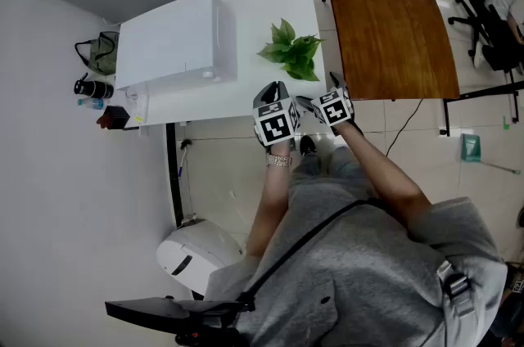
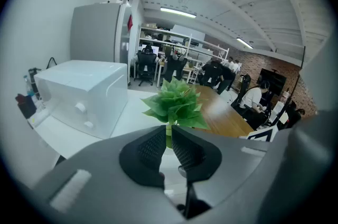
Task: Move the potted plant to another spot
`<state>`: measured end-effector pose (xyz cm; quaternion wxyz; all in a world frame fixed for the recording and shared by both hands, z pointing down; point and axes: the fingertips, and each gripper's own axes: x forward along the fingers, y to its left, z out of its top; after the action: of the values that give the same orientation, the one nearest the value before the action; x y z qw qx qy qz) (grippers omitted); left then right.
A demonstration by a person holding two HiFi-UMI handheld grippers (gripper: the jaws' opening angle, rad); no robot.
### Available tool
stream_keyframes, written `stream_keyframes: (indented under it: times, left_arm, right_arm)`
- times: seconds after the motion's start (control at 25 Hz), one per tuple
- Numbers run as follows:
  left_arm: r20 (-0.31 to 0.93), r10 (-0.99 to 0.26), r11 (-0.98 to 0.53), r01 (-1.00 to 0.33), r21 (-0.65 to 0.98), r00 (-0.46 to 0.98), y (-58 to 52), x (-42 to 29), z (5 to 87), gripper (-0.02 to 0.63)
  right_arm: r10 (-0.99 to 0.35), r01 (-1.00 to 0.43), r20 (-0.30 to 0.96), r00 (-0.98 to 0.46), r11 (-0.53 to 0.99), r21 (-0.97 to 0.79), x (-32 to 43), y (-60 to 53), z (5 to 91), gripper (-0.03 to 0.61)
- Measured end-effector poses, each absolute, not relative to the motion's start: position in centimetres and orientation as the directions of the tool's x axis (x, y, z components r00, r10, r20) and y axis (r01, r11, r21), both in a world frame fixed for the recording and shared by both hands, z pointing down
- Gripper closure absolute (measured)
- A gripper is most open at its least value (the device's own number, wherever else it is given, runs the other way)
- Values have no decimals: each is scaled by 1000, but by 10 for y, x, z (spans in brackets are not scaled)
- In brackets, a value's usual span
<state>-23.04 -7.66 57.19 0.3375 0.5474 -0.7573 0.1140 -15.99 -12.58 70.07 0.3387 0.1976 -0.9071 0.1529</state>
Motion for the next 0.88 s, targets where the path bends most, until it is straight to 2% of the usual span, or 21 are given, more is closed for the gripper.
stream_keyframes:
  times: [0.28,0.68,0.72,0.8,0.88]
  left_arm:
    - [699,-692,431,-880,201,-179,-78,-249,602,565]
    - [718,-652,506,-845,171,-245,-68,-258,604,565]
    - [720,-648,513,-841,171,-249,-67,-259,604,565]
    - [722,-642,524,-835,169,-257,-65,-261,605,565]
    - [723,-639,532,-830,168,-263,-65,-263,606,565]
  right_arm:
    - [-343,-440,612,-713,898,-9,-187,-181,752,-6]
    - [-185,-250,637,-748,968,-12,-234,-183,783,-6]
    - [-179,-244,638,-749,970,-14,-235,-181,783,-3]
    - [-179,-246,631,-755,969,-19,-236,-181,781,63]
    - [-170,-234,622,-764,972,-21,-238,-179,781,67]
